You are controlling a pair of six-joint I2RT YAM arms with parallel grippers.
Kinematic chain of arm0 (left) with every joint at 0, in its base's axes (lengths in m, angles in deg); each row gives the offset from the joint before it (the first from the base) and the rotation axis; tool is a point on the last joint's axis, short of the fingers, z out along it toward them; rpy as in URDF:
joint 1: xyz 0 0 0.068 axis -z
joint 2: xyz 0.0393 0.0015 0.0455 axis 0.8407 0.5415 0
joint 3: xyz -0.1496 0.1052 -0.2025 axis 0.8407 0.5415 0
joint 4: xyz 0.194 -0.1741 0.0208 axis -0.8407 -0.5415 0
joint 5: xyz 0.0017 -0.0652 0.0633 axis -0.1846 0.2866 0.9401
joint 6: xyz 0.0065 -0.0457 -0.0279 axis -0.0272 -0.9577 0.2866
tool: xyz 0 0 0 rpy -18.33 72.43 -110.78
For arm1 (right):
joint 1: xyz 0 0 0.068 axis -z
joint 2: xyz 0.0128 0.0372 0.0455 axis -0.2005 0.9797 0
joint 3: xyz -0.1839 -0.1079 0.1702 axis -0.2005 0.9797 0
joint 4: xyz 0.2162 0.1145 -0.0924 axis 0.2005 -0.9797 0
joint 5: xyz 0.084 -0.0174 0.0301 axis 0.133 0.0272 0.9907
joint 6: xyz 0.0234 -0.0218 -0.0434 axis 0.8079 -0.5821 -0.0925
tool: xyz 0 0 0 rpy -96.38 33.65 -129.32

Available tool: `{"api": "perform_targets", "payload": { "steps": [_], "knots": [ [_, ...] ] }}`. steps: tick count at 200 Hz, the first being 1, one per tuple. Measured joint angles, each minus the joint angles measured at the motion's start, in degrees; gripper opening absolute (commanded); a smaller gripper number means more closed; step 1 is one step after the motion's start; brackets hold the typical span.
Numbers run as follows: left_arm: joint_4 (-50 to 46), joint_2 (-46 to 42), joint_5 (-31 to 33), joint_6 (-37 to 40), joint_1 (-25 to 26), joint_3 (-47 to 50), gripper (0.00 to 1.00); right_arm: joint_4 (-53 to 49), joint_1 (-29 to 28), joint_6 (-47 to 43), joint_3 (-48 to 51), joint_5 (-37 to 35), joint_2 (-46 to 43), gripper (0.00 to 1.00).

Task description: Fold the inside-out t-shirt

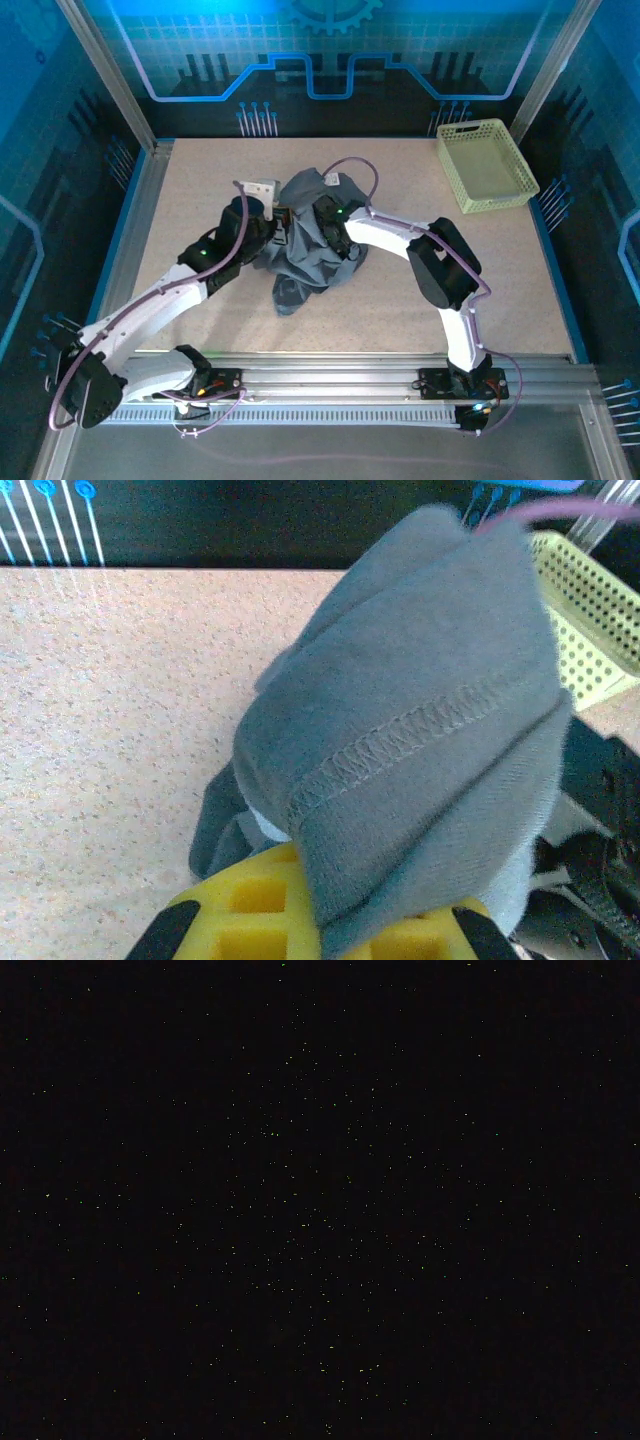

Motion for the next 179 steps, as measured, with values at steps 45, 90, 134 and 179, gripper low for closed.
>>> {"api": "perform_targets", "payload": {
  "steps": [45, 90, 134, 179],
  "knots": [
    [-1.2, -0.6, -1.8, -3.1, -6.0, -0.9, 0.00, 1.4, -2.5, -1.9, 1.8, -2.6, 0.0, 0.00],
    [-6.1, 5.7, -2.6, -8.7, -13.8, -7.1, 0.00, 6.7, -4.6, -2.3, 11.1, -3.0, -5.7, 0.00],
    [-10.1, 18.6, -6.2, -12.9, -17.8, -6.6, 0.00, 13.3, -3.8, -1.1, 17.4, -1.4, -18.1, 0.00],
    [-14.5, 32.1, -9.3, -13.9, -17.8, -7.1, 0.00, 22.1, -1.1, -0.5, 23.8, 8.2, -27.1, 0.00]
  ]
}}
